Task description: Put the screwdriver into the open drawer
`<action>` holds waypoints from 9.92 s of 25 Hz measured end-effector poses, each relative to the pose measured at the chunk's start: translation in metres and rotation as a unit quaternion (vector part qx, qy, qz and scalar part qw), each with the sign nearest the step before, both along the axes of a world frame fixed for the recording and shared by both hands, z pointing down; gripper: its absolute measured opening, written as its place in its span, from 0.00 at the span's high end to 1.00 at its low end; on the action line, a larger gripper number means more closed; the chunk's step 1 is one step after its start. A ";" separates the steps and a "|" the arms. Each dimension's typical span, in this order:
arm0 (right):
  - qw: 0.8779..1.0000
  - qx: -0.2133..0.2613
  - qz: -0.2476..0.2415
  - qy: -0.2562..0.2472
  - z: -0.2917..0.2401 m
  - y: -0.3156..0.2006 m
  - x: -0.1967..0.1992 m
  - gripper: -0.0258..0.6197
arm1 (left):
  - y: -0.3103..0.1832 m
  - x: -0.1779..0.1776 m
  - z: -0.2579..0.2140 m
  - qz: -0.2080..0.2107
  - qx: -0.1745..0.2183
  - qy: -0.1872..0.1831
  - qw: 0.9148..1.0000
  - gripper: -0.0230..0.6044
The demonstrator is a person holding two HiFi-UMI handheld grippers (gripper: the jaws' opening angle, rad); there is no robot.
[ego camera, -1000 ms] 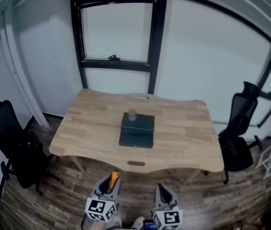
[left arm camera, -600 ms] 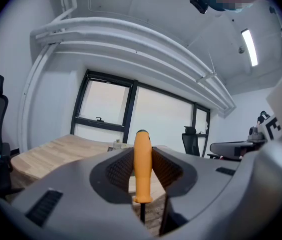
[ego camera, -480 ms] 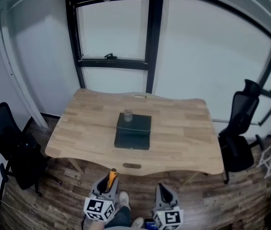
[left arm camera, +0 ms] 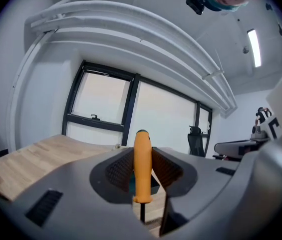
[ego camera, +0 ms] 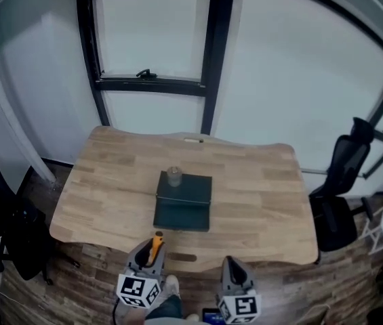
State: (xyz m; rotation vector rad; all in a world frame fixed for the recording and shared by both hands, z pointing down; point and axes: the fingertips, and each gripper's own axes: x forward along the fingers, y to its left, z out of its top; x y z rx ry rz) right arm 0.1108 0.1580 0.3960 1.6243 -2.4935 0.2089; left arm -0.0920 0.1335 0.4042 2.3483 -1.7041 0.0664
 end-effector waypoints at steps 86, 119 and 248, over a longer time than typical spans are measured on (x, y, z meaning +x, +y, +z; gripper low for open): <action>0.989 -0.145 -0.011 -0.007 0.108 -0.191 -0.065 0.96 | -0.186 0.008 0.140 0.187 -0.155 -0.124 0.962 0.78; 0.976 -0.214 -0.027 -0.019 0.148 -0.202 -0.067 0.96 | -0.179 0.048 0.193 0.303 -0.195 -0.208 0.909 0.78; 0.963 -0.248 -0.079 -0.062 0.156 -0.213 -0.059 0.96 | -0.171 0.067 0.221 0.368 -0.346 -0.121 0.855 0.77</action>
